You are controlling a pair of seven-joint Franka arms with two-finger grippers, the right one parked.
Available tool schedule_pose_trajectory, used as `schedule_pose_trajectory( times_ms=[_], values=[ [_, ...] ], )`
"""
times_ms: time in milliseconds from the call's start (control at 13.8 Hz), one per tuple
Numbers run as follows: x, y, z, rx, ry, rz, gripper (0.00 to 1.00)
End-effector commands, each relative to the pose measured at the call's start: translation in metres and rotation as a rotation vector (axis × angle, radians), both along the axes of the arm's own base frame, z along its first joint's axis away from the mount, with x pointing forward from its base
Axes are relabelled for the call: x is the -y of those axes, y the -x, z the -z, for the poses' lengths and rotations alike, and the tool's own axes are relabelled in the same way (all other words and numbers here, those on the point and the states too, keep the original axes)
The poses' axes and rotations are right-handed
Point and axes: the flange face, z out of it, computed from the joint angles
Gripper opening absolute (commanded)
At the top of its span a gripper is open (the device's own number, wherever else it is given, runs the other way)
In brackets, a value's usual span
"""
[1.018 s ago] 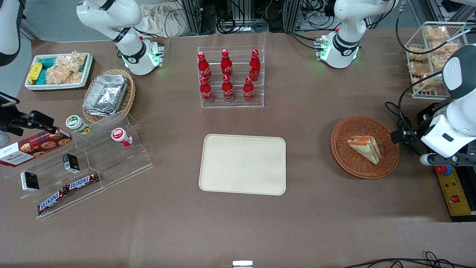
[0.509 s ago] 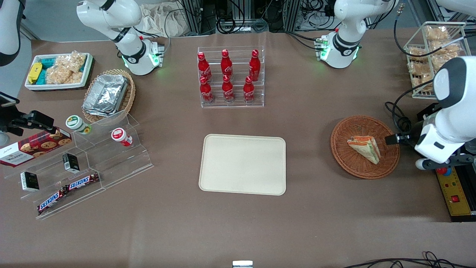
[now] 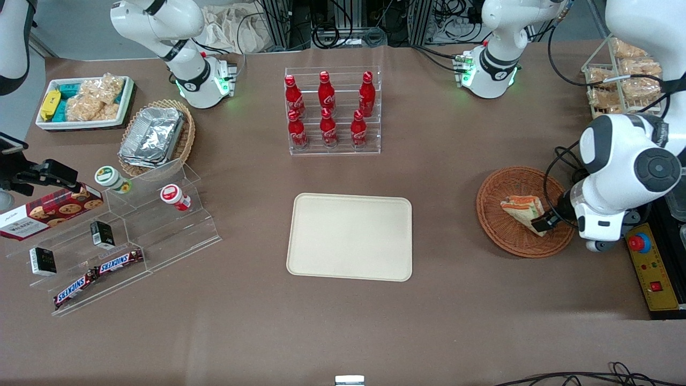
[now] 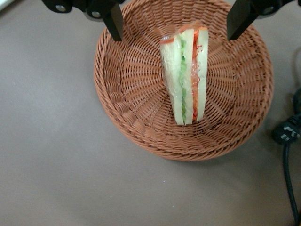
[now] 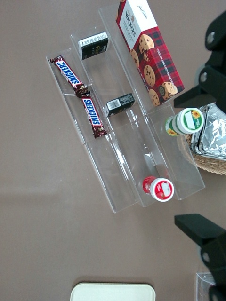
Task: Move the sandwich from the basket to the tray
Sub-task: 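Lower the open left gripper around the sandwich and close it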
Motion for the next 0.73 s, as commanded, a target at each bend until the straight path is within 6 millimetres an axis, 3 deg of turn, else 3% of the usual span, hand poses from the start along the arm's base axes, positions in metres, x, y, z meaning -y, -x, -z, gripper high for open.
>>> schedule_pose_trajectory(
  times_ms=[0,364,655],
  values=[
    [-0.014,0.017,0.022,0.022,0.002,-0.067,0.99],
    [-0.033,0.032,0.044,0.012,0.006,-0.103,0.99],
    [-0.029,0.043,0.063,0.024,0.017,-0.132,0.99]
  ],
)
